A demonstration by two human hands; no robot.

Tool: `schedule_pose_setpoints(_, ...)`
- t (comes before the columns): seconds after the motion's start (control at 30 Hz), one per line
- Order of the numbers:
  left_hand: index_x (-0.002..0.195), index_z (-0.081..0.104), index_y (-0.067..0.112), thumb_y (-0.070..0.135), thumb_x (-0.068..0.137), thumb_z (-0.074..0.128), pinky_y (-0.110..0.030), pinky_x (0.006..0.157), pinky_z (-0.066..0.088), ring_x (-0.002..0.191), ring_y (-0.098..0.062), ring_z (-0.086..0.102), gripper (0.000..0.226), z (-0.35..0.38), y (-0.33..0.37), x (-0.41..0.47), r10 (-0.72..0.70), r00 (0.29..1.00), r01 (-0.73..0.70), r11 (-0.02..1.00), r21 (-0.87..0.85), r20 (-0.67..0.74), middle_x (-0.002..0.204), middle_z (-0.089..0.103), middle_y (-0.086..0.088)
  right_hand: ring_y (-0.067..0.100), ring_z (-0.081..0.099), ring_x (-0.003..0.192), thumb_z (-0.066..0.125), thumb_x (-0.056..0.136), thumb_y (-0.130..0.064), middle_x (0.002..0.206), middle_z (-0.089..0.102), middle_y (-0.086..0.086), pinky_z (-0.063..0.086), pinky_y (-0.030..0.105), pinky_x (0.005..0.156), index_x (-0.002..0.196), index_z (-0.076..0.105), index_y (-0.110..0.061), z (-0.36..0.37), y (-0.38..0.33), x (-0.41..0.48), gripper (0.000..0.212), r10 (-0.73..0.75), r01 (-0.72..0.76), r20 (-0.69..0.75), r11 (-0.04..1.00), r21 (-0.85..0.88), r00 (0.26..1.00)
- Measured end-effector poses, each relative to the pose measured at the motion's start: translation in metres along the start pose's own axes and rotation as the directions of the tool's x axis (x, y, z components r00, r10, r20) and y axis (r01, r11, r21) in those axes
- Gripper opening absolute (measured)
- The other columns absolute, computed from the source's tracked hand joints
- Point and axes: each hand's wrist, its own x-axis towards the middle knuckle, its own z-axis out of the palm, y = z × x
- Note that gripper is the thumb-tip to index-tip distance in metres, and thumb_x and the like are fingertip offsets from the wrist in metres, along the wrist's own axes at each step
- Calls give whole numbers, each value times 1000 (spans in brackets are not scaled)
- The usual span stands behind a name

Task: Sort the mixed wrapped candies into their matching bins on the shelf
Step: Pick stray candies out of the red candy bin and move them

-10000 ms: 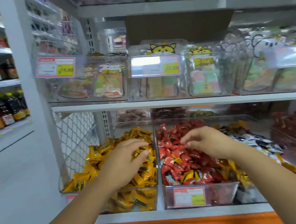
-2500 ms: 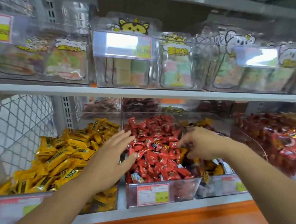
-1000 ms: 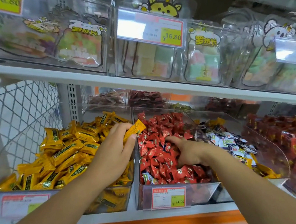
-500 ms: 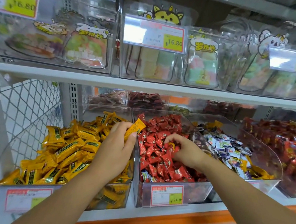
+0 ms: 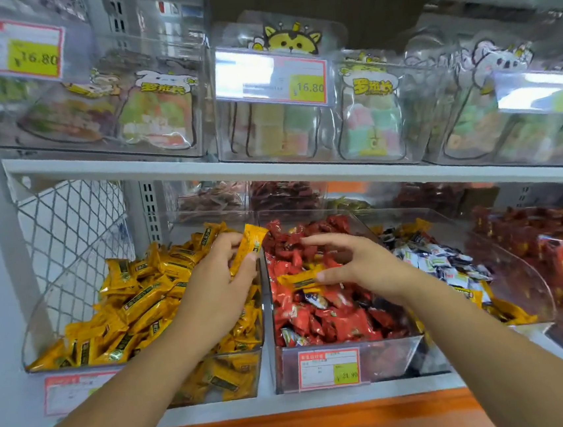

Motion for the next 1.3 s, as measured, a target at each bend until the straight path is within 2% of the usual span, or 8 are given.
schedule_pose_setpoints(0.1,114,41,34,39,96,46,-40,87,53,103,-7,60,19,0,1,-4,-30,1000,30,1000,-2,10,114,62,7,6,57,114,70,85,-7,127,61,-11,43,25,100,112,68,-35,-17,5,-1,39,42,-47,-80,997,-65,996)
schedule_pose_setpoints(0.23,118,37,32,33,99,44,-48,71,51,82,-31,63,21,4,3,-7,-70,998,70,997,8,-5,94,62,-10,5,62,104,64,91,-13,113,68,-9,47,18,89,113,69,-26,-27,5,-5,26,54,-71,-80,970,-231,995)
schedule_pose_setpoints(0.43,136,32,23,35,99,46,-13,57,37,67,-3,47,42,16,9,-9,-92,996,92,994,59,-5,87,50,10,20,50,122,68,87,-34,143,47,2,42,27,97,147,33,-32,-2,16,-2,70,182,-87,110,812,-577,977)
schedule_pose_setpoints(0.53,137,38,21,44,94,53,-2,65,35,83,7,46,51,17,10,-5,-102,995,101,993,61,0,121,47,17,15,57,92,70,86,-23,112,61,0,42,23,73,137,43,-26,3,24,1,59,164,-87,110,858,-507,980)
schedule_pose_setpoints(0.67,113,55,21,42,88,63,-9,67,43,90,-2,53,33,18,6,1,-70,997,72,995,73,-40,107,55,9,11,55,72,69,85,-13,84,59,-9,41,18,59,103,52,-27,-7,27,5,29,80,-85,-28,951,-296,996)
schedule_pose_setpoints(0.87,87,69,26,36,82,72,-24,69,43,82,1,56,11,15,15,11,51,998,-47,990,130,-28,90,58,15,12,57,87,68,86,-8,107,58,-4,47,24,74,113,60,-31,-10,24,0,36,63,-40,68,955,-295,996)
schedule_pose_setpoints(1.07,99,70,40,60,75,68,-30,73,49,90,-5,56,32,15,26,21,-41,990,-17,918,395,137,99,60,21,10,57,88,75,81,-16,107,61,-2,45,22,78,104,68,-37,-3,16,-3,32,-47,66,84,966,-249,995)
schedule_pose_setpoints(1.3,100,70,35,53,73,75,-39,82,52,91,-6,60,33,14,24,21,-107,973,43,954,295,206,102,65,17,7,51,93,75,81,-25,104,50,-8,41,22,87,97,73,-34,1,16,-8,19,-87,109,92,955,-274,992)
